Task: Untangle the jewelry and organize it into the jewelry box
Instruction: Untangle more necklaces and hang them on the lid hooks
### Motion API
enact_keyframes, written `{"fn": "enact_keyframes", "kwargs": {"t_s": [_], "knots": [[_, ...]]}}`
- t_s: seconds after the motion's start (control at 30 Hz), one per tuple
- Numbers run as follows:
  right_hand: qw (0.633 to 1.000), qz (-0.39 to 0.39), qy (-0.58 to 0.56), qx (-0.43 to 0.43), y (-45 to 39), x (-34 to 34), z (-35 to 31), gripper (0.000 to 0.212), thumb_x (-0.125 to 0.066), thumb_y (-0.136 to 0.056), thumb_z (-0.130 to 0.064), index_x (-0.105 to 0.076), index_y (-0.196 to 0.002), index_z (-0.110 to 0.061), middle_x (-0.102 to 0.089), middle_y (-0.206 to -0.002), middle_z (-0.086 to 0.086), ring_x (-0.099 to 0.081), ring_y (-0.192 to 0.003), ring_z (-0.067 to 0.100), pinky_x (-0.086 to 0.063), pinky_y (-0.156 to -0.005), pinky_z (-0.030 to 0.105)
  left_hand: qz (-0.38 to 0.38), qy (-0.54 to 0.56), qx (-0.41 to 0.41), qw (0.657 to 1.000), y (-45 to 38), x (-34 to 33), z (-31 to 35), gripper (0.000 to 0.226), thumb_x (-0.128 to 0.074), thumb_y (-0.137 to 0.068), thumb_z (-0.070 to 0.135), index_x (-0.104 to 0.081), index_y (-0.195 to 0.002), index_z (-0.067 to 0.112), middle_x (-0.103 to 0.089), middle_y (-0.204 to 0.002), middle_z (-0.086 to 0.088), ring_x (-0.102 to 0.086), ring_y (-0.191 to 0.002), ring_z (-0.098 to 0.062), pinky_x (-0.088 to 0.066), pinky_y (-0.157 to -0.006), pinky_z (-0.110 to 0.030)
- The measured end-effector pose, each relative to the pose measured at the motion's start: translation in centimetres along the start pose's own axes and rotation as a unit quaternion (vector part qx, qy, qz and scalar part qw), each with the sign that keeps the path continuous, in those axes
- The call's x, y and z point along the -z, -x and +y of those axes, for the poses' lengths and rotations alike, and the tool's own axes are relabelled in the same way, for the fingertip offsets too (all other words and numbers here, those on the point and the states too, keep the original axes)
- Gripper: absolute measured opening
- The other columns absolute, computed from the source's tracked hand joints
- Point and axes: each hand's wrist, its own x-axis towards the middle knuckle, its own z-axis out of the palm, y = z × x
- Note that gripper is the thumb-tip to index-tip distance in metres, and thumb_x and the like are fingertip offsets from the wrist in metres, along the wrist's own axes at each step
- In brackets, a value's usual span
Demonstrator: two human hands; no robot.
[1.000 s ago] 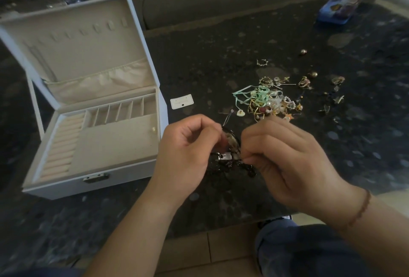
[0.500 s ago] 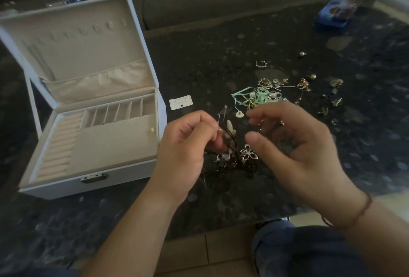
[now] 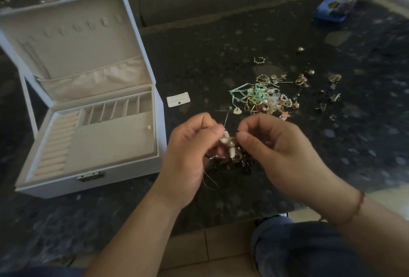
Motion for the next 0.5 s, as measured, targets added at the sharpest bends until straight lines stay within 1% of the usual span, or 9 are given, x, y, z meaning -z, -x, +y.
{"fn": "enact_keyframes", "kwargs": {"t_s": [0.03,0.13,0.17,0.23,0.3,0.33,0.4,0.47,0.5], "knots": [[1.0,0.001,0.0,-0.002,0.0,-0.1,0.1,0.013,-0.061,-0.093,-0.017,-0.064,-0.083,-0.023,-0.059,-0.067,-0.013,-0.049,-0.057,-0.002,-0.038,-0.054,0.01,0.005,-0.028,-0.01,1.0,0.1,0.1,-0.2,0.028,-0.064,-0.081,0.024,-0.049,-0.061,0.013,-0.044,-0.062,-0.007,-0.047,-0.063,-0.017,-0.046,-0.062,-0.028],[1.0,0.009,0.019,0.008,-0.1,-0.2,0.1,0.016,-0.058,-0.096,-0.012,-0.061,-0.085,-0.024,-0.06,-0.072,-0.012,-0.05,-0.061,-0.001,-0.039,-0.057,0.011,0.023,-0.116,-0.028,0.993,0.0,0.0,-0.6,0.027,-0.072,-0.08,0.017,-0.058,-0.061,0.029,-0.058,-0.066,0.0,-0.056,-0.067,-0.021,-0.051,-0.068,-0.036],[0.999,0.015,0.034,0.017,0.0,-0.2,0.1,0.017,-0.058,-0.095,-0.011,-0.061,-0.085,-0.024,-0.061,-0.074,-0.011,-0.051,-0.063,0.001,-0.04,-0.058,0.012,0.032,-0.129,-0.029,0.991,0.0,-0.1,-0.5,0.029,-0.071,-0.081,0.014,-0.061,-0.061,0.032,-0.061,-0.067,0.002,-0.058,-0.068,-0.02,-0.052,-0.069,-0.036],[0.997,0.031,0.06,0.034,0.0,0.0,0.0,0.019,-0.059,-0.094,-0.008,-0.06,-0.085,-0.025,-0.063,-0.078,-0.007,-0.054,-0.066,0.003,-0.041,-0.059,0.012,0.041,-0.143,-0.028,0.989,0.0,-0.2,-0.2,0.032,-0.068,-0.081,0.01,-0.063,-0.061,0.034,-0.062,-0.068,0.007,-0.06,-0.068,-0.014,-0.053,-0.069,-0.031],[0.998,0.029,0.035,0.036,-0.1,0.3,-0.3,0.021,-0.061,-0.092,-0.005,-0.063,-0.087,-0.025,-0.066,-0.08,-0.004,-0.059,-0.07,0.005,-0.045,-0.064,0.013,0.037,-0.151,-0.03,0.987,0.0,-0.2,0.1,0.034,-0.067,-0.082,0.01,-0.064,-0.061,0.036,-0.062,-0.068,0.01,-0.061,-0.069,-0.01,-0.055,-0.069,-0.029],[0.999,0.019,0.007,0.027,-0.1,0.5,-0.4,0.022,-0.062,-0.091,-0.004,-0.064,-0.091,-0.026,-0.069,-0.083,-0.003,-0.064,-0.075,0.007,-0.05,-0.069,0.017,0.036,-0.153,-0.031,0.987,0.0,-0.3,0.2,0.034,-0.067,-0.082,0.01,-0.064,-0.061,0.037,-0.061,-0.068,0.009,-0.061,-0.069,-0.01,-0.055,-0.07,-0.028],[0.999,0.001,-0.036,-0.004,-0.2,0.8,-0.6,0.021,-0.065,-0.089,-0.007,-0.067,-0.098,-0.026,-0.073,-0.086,0.0,-0.069,-0.083,0.017,-0.057,-0.08,0.032,0.051,-0.155,-0.032,0.986,0.1,-0.2,0.1,0.031,-0.07,-0.085,0.005,-0.068,-0.069,0.032,-0.057,-0.066,0.005,-0.062,-0.069,-0.009,-0.055,-0.07,-0.025],[0.999,-0.013,-0.041,-0.025,-0.1,1.0,-0.8,0.018,-0.071,-0.085,-0.013,-0.07,-0.098,-0.026,-0.074,-0.087,0.001,-0.07,-0.083,0.025,-0.058,-0.081,0.045,0.077,-0.167,-0.035,0.982,0.1,-0.3,0.1,0.019,-0.071,-0.086,0.004,-0.072,-0.081,0.023,-0.051,-0.061,0.003,-0.061,-0.067,-0.01,-0.056,-0.072,-0.023],[0.999,-0.015,-0.028,-0.028,0.0,1.0,-0.9,0.017,-0.074,-0.082,-0.015,-0.072,-0.095,-0.026,-0.074,-0.086,0.0,-0.07,-0.081,0.025,-0.058,-0.08,0.047,0.09,-0.18,-0.039,0.979,0.1,-0.4,0.1,0.017,-0.071,-0.085,0.007,-0.072,-0.08,0.024,-0.051,-0.06,0.001,-0.06,-0.066,-0.013,-0.056,-0.072,-0.023]]}}
